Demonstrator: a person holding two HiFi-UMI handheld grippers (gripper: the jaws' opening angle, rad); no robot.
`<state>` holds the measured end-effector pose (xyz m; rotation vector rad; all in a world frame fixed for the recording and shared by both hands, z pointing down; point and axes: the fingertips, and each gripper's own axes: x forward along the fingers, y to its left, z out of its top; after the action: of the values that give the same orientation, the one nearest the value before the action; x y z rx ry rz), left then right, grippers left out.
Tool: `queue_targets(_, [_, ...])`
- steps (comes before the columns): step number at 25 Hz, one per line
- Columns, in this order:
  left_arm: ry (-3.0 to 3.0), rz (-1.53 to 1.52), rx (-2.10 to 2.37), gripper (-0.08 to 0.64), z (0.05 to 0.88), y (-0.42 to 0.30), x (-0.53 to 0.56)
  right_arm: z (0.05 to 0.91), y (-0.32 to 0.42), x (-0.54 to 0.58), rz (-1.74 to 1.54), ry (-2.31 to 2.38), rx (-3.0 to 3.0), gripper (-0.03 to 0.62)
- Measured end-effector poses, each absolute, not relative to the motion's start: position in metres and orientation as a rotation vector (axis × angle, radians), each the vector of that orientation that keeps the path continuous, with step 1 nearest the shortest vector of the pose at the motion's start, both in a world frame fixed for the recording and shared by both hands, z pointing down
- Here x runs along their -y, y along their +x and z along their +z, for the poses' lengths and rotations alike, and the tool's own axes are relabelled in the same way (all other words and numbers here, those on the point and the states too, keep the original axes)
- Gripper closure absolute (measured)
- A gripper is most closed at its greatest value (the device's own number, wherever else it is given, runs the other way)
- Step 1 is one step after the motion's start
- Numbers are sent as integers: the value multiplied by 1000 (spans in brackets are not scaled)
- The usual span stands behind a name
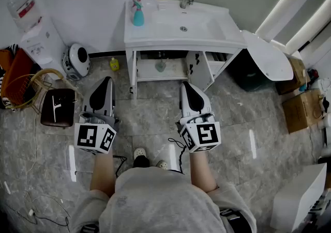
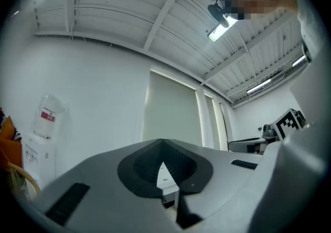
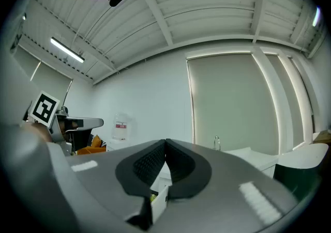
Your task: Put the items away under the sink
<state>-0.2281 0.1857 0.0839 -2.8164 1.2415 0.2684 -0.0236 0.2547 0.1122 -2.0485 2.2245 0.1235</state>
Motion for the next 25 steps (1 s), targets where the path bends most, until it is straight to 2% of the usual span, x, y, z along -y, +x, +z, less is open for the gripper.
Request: queue_targets(25, [-2837, 317, -1120, 552, 73, -254, -120, 104, -53, -200, 165, -2065, -2123, 581])
